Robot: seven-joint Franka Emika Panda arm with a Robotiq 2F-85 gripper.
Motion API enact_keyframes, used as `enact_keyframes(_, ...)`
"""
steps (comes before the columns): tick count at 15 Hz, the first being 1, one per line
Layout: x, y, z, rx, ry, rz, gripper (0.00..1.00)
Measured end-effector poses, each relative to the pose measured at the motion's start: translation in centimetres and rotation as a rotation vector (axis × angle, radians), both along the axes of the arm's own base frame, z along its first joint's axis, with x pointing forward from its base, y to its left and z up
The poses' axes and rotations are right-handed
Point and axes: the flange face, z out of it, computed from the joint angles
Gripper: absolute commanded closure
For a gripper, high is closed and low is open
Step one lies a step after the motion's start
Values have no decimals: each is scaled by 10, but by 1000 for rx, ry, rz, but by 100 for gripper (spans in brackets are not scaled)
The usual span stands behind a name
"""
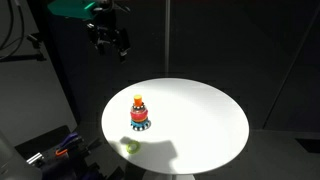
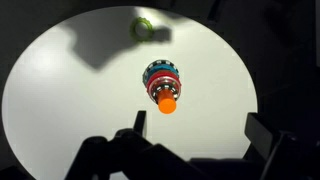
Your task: Put the ring onto the ring toss game
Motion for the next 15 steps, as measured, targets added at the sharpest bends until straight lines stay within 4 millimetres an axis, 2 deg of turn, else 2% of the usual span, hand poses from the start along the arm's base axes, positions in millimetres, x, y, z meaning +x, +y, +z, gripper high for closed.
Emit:
enact_keyframes(8,1,0,1,-1,0,-1,0)
enact_keyframes(11,7,1,-9,-3,28,-8,0)
enact_keyframes(15,24,-4,-32,-4,96,-30,0)
